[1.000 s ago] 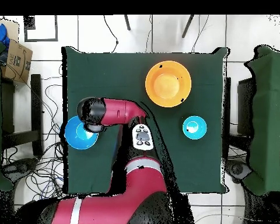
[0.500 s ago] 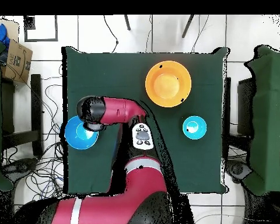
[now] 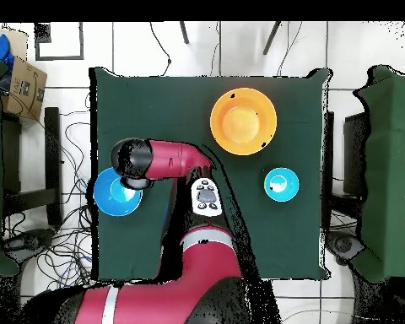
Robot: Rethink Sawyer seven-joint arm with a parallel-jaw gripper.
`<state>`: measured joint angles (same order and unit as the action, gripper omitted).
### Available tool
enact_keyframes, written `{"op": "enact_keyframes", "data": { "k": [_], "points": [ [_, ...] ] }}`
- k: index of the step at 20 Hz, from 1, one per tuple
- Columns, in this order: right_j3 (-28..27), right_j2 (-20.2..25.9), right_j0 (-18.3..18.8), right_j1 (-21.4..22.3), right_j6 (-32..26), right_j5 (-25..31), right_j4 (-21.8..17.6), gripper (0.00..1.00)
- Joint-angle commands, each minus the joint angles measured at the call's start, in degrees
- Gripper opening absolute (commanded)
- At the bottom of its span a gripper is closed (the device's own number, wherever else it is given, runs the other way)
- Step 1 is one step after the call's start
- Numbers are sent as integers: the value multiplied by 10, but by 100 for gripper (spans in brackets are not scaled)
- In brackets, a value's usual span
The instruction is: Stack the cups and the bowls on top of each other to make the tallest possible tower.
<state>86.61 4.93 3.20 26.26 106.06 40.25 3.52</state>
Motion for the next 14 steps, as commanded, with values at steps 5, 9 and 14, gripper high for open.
{"op": "enact_keyframes", "data": {
  "k": [5, 9, 14],
  "points": [
    [-25, 44, 4, -2, 29, 3, -2, 100],
    [-26, 54, 2, 1, 23, 15, 2, 100],
    [-35, 81, 14, -3, -5, 36, 7, 100]
  ]
}}
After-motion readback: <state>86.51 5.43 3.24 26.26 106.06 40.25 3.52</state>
